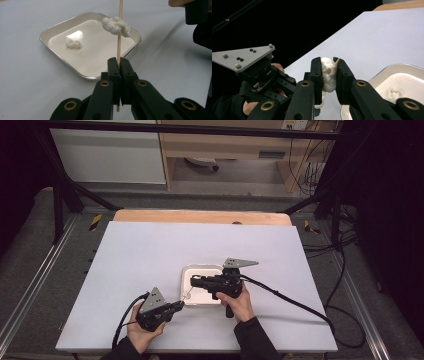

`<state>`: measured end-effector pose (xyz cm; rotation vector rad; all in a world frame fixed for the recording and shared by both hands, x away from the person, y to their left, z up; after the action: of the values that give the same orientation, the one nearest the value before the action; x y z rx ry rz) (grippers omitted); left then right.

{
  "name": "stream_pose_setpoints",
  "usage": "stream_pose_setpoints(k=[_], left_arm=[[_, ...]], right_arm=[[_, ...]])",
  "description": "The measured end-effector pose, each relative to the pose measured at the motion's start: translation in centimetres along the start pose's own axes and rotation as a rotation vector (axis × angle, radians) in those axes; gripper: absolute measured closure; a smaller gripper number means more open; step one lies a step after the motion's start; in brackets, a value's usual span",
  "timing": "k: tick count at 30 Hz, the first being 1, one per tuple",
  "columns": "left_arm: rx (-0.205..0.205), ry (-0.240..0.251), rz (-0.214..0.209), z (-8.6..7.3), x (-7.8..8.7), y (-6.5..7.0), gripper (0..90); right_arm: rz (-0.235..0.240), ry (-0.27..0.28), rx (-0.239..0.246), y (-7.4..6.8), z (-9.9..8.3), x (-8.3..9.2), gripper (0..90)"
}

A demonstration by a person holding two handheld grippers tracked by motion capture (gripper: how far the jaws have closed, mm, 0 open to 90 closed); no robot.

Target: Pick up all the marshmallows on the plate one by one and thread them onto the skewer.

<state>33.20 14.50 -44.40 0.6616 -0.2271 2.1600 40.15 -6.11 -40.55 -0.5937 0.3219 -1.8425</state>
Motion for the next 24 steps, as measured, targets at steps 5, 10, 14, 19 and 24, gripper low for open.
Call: stream_pose_setpoints(k=[5,10,14,19,24], left_arm=[[-0.001,-0.003,-0.001,0.0,0.0,0.0,88.9],[-0.002,-0.002,-0.002,0.0,-0.1,0.1,88.9],[0.000,-0.001,-0.004,0.0,-0.1,0.1,88.9],[0.002,0.002,-0.006,0.1,-0.2,0.1,88.9],[-0.009,0.017,0.002,0.6,-0.3,0.4,88.8]], right_arm=[[0.002,-0.005,-0.001,0.0,-0.1,-0.1,79.4],[0.002,-0.010,-0.003,0.0,-0.3,-0.2,79.4],[0.004,-0.012,-0.004,0.0,-0.3,-0.2,79.4],[0.004,-0.020,-0.005,0.0,-0.5,-0.3,79.3],[0.021,-0.062,-0.011,0.0,-1.3,-1.0,78.8]])
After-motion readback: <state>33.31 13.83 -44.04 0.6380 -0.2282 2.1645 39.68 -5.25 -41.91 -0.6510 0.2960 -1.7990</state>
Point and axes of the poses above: each handheld gripper's, and its own axes: x roughly backward along the jaws, z roughly out of its top, y roughly to its right, the point moved 3 cm from there along -x, roughly forward along the jaws, and after that the axes turned 2 degrees about -y, right-handed, at the moved point
